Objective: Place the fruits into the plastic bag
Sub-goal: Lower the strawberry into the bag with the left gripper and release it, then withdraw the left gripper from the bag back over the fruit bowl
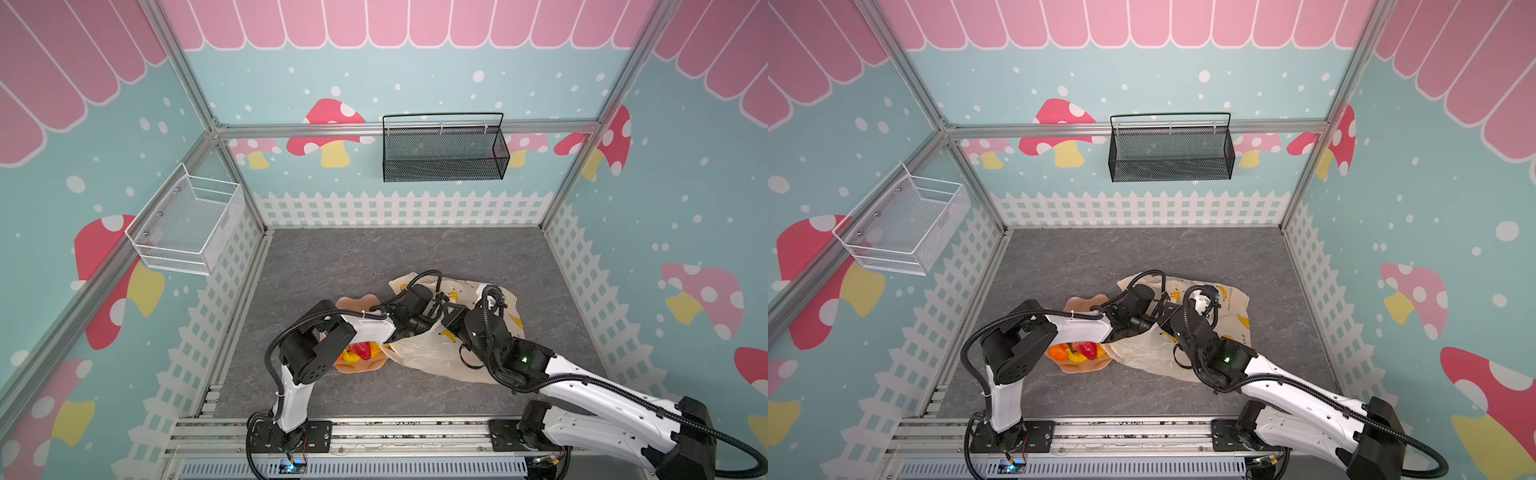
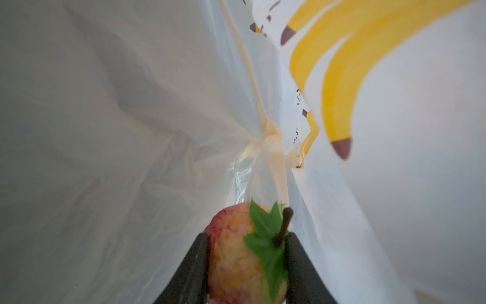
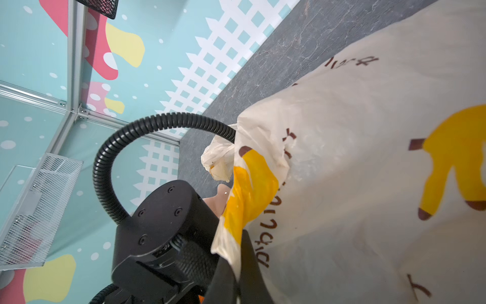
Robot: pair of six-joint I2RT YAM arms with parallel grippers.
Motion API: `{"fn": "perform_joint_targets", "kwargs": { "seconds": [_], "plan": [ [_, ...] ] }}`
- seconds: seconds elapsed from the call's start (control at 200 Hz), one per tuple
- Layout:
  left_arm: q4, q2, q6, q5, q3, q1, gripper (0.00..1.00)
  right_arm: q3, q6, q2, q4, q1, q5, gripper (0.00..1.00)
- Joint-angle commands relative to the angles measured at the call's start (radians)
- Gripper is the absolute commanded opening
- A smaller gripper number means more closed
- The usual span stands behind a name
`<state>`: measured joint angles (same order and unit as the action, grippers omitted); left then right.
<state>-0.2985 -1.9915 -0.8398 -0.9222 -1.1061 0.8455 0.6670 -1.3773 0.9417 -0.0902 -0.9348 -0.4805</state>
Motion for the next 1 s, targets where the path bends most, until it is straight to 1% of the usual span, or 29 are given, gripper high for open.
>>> {"fn": "perform_joint_targets", "kwargs": {
  "seconds": [0.0, 0.04, 0.125, 0.19, 0.255, 0.325, 0.425, 0.595, 0.67, 0.865, 0.995],
  "plan": [
    [0.064, 0.032, 0.042, -0.021, 0.018, 0.001, 0.42, -0.028, -0.026, -0.029, 0.063, 0.003, -0.024, 0.0],
    [0.079, 0.035, 0.048, -0.016, 0.018, 0.001, 0.46, -0.028, -0.028, -0.032, 0.063, 0.003, -0.027, 0.0],
    [0.096, 0.039, 0.051, -0.008, 0.018, 0.001, 0.51, -0.028, -0.025, -0.029, 0.07, 0.003, -0.026, 0.0],
    [0.145, 0.04, 0.074, 0.0, 0.005, 0.003, 0.56, -0.03, -0.025, -0.023, 0.079, 0.003, -0.023, 0.0],
    [0.19, 0.044, 0.095, 0.01, -0.008, 0.004, 0.64, -0.032, -0.024, -0.017, 0.089, 0.003, -0.015, 0.0],
    [0.222, 0.056, 0.113, 0.019, -0.014, 0.004, 0.71, -0.036, -0.025, -0.013, 0.096, 0.002, -0.013, 0.0],
    [0.254, 0.077, 0.125, 0.028, -0.016, 0.004, 0.76, -0.041, -0.029, -0.018, 0.099, 0.003, -0.015, 0.0],
    [0.282, 0.123, 0.124, 0.032, -0.024, 0.001, 0.77, -0.059, -0.037, -0.044, 0.098, 0.003, -0.03, 0.0],
    [0.323, 0.156, 0.136, 0.057, -0.032, -0.01, 0.78, -0.064, -0.046, -0.056, 0.089, 0.003, -0.035, 0.0],
    [0.49, 0.251, 0.195, 0.136, -0.057, -0.051, 0.78, -0.08, -0.054, -0.087, 0.068, 0.004, -0.039, 0.0],
    [0.651, 0.285, 0.282, 0.201, -0.094, -0.064, 0.78, -0.099, -0.066, -0.119, 0.048, 0.002, -0.05, 0.0]
  ]
}}
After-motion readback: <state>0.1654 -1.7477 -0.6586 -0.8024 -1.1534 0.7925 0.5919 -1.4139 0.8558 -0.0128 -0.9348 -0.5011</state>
